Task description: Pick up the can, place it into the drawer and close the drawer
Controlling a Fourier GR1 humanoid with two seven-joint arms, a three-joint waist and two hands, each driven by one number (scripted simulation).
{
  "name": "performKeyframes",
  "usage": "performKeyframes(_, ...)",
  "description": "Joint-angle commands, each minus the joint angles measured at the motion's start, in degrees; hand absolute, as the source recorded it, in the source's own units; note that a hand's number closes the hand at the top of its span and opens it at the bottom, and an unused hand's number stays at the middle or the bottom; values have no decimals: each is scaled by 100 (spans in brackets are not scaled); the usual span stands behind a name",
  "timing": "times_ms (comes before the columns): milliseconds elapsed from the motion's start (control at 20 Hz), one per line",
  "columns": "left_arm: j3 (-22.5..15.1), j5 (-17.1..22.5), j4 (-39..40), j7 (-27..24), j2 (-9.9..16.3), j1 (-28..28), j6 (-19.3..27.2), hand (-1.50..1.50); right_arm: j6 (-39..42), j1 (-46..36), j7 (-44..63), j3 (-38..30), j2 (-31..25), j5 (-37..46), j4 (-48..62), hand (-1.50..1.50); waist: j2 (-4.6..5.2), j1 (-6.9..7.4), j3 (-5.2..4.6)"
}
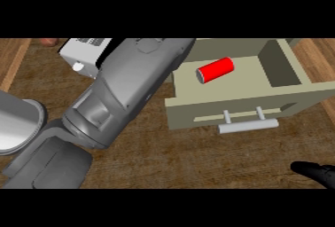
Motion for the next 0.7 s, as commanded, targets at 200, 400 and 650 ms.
performKeyframes(200, 154, 459, 3, -233, -2, -38, -5, -150, 280, -312, -582, 580, -529, 1198, 288, -150, 32, 38, -4)
performKeyframes(400, 241, 542, 101, -344, -2, -153, -22, -150, 145, -691, -727, 867, -714, 2018, 832, -150, 21, 239, -9)
performKeyframes(650, 30, 595, 9, -421, -2, -105, 63, -150, -177, -1176, -1203, 1404, -756, 3082, 1923, -150, 4, 356, -5)
